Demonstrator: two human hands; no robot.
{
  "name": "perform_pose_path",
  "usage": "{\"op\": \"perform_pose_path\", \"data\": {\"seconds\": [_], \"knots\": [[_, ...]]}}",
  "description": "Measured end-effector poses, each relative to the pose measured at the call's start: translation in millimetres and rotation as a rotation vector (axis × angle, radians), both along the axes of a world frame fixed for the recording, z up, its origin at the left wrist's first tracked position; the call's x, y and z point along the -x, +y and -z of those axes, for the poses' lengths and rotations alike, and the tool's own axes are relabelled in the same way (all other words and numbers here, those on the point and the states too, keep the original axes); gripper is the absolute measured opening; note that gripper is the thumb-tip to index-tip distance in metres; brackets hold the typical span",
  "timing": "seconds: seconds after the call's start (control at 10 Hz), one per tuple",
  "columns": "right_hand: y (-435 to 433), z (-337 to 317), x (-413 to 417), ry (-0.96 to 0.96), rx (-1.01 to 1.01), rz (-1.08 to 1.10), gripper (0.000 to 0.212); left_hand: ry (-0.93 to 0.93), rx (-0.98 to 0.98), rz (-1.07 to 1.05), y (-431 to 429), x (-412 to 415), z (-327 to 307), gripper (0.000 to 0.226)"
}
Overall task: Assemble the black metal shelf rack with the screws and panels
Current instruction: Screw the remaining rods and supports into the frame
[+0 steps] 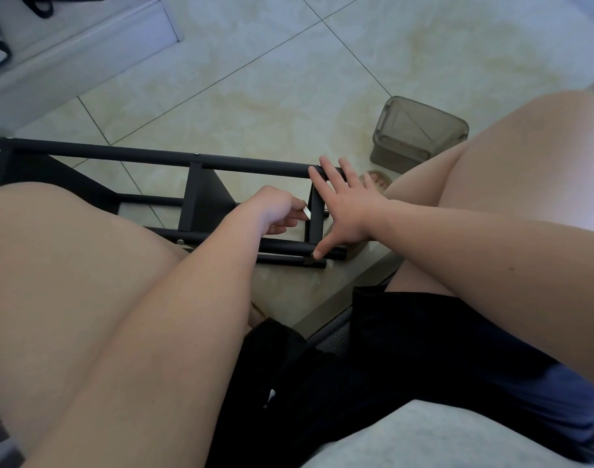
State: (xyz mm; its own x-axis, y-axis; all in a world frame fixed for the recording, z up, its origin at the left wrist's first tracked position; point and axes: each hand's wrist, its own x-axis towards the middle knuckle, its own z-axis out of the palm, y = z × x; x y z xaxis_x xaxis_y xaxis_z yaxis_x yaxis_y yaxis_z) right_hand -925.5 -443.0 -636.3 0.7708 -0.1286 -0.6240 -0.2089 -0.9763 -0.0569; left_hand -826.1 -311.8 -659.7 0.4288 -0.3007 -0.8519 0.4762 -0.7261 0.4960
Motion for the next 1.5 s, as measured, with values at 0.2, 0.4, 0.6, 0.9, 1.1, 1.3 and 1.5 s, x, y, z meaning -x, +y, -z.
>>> {"op": "perform_pose_path", "data": {"seconds": [0.2,0.4,0.6,0.9,1.1,1.3,1.5], "knots": [[-0.5,0.6,0.2,0.000,0.002,-0.001,0.160,0.002,-0.011,0.048,4.1,-3.2,-1.8,0.016],[-0.7,1.0,-0.2,0.004,-0.010,0.005,0.160,-0.002,-0.018,0.050,4.3,-2.6,-2.9,0.014],[-0.9,1.3,-0.3,0.007,-0.011,0.007,0.161,0.045,-0.025,0.039,2.4,-0.8,-3.1,0.009],[-1.1,2.0,-0.2,-0.004,-0.005,0.004,0.161,0.048,-0.041,0.074,0.7,2.4,-5.0,0.011],[-1.2,1.7,-0.3,-0.001,-0.005,0.001,0.161,0.047,-0.041,0.016,-1.9,2.0,-5.5,0.011],[-0.8,0.9,-0.1,-0.004,-0.007,0.002,0.160,0.067,-0.044,0.042,-1.8,3.6,-4.9,0.013],[-0.3,0.4,0.4,0.001,-0.010,0.001,0.160,0.112,-0.042,0.093,0.6,1.9,-2.5,0.015]]}}
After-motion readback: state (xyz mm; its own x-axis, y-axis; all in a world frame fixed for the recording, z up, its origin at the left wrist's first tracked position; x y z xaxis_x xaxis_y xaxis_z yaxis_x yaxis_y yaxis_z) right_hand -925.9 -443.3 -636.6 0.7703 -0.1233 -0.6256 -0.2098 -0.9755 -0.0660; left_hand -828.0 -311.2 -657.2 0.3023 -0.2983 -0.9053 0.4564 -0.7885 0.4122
